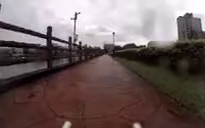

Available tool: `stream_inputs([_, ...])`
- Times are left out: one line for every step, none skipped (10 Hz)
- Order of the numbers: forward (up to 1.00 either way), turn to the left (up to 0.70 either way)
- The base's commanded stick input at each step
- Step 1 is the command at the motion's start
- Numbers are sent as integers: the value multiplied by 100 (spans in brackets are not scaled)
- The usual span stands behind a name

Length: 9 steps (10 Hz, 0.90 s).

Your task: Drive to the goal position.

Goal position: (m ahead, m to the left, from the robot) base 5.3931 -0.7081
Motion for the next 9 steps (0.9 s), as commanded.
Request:
stream_inputs([50, 0])
stream_inputs([50, 0])
stream_inputs([50, 0])
stream_inputs([50, 0])
stream_inputs([50, 0])
stream_inputs([50, 0])
stream_inputs([50, 0])
stream_inputs([50, 0])
stream_inputs([50, 0])
